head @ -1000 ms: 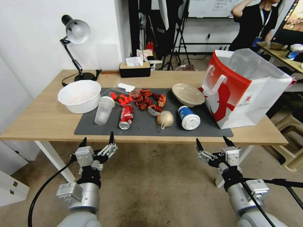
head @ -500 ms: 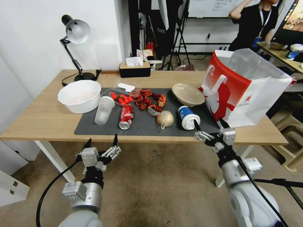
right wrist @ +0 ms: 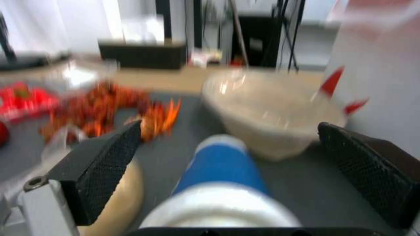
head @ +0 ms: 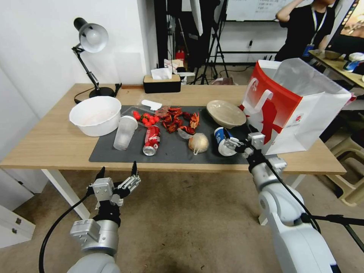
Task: Pick up the trash from the table and place it into the takeout bag.
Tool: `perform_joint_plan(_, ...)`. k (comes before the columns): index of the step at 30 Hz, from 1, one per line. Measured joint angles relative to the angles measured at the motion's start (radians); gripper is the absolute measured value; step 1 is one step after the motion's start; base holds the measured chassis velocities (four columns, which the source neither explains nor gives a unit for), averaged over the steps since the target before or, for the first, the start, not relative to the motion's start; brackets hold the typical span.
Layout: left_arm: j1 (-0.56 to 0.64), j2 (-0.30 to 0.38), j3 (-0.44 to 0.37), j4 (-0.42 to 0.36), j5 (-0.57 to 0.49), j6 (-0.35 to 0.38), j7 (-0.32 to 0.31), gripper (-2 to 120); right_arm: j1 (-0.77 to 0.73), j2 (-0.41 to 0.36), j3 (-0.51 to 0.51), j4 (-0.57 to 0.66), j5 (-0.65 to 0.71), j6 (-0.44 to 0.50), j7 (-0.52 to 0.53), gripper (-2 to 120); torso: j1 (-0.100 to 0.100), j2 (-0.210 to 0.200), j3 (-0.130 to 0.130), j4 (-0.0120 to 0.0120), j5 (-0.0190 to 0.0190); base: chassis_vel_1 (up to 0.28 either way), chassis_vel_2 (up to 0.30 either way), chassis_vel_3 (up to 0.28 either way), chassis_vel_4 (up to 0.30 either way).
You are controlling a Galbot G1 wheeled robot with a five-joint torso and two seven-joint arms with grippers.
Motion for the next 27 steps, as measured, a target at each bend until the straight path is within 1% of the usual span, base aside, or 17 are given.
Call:
perform_joint_plan(3, 0.001, -0.002, -0.006, 0.004, 0.0, -0.005, -0.001, 100, 0.009, 0.001, -0.017, 0.008, -0.012, -0.125, 0.032, 100, 0.0, 0.0, 0.0, -0.0002, 0.0, 0.0, 0.0, 0.0, 0.0)
perform_joint_plan(4, 0.001, -0.002, -0.006, 0.004, 0.0, -0.005, -0.001, 100, 0.009, 0.001, -0.017, 0.008, -0.012, -0.125, 0.032, 100, 0.0, 0.0, 0.0, -0.0002, 0.0, 0.0, 0.0, 0.0, 0.0)
perform_joint_plan(7, 0.001, -0.002, -0.015, 0.009, 0.0, -0.012, -0.001, 100, 0.01, 0.009, -0.021, 0.009, -0.033, -0.194, 0.044, 100, 0.0, 0.0, 0.0, -0.0002, 0.0, 0.0, 0.0, 0.0, 0.0)
perform_joint_plan(12, 0.001, -0.006, -0.016, 0.011, 0.0, -0.014, -0.002, 100, 0.008, 0.021, -0.025, 0.007, -0.035, -0.226, 0.05, 100, 0.0, 0.0, 0.0, -0.0001, 0.0, 0.0, 0.0, 0.0, 0.0)
perform_joint_plan(21, 0.001, -0.006, -0.016, 0.015, 0.001, -0.018, -0.004, 100, -0.003, 0.028, -0.023, 0.004, -0.009, -0.245, 0.053, 100, 0.0, 0.0, 0.0, -0.0001, 0.0, 0.0, 0.0, 0.0, 0.0)
perform_joint_plan(23, 0.001, -0.006, -0.017, 0.015, 0.001, -0.019, -0.004, 100, -0.004, 0.027, -0.021, 0.004, -0.001, -0.245, 0.053, 98, 0.0, 0.0, 0.0, 0.0, 0.0001, 0.0, 0.0, 0.0, 0.0)
perform_joint_plan(24, 0.001, -0.006, -0.017, 0.016, 0.001, -0.019, -0.005, 100, -0.007, 0.023, -0.017, 0.004, 0.006, -0.244, 0.051, 93, 0.0, 0.0, 0.0, 0.0, 0.0, 0.0, 0.0, 0.0, 0.0)
perform_joint_plan(25, 0.001, -0.006, -0.017, 0.017, 0.001, -0.019, -0.005, 100, -0.009, 0.021, -0.015, 0.005, 0.009, -0.242, 0.049, 92, 0.0, 0.0, 0.0, -0.0001, 0.0001, 0.0, 0.0, 0.0, 0.0)
perform_joint_plan(27, 0.001, -0.006, -0.017, 0.019, 0.001, -0.024, -0.005, 100, -0.017, 0.014, -0.008, 0.015, 0.021, -0.233, 0.046, 84, 0.0, 0.0, 0.0, -0.0001, 0.0001, 0.0, 0.0, 0.0, 0.0)
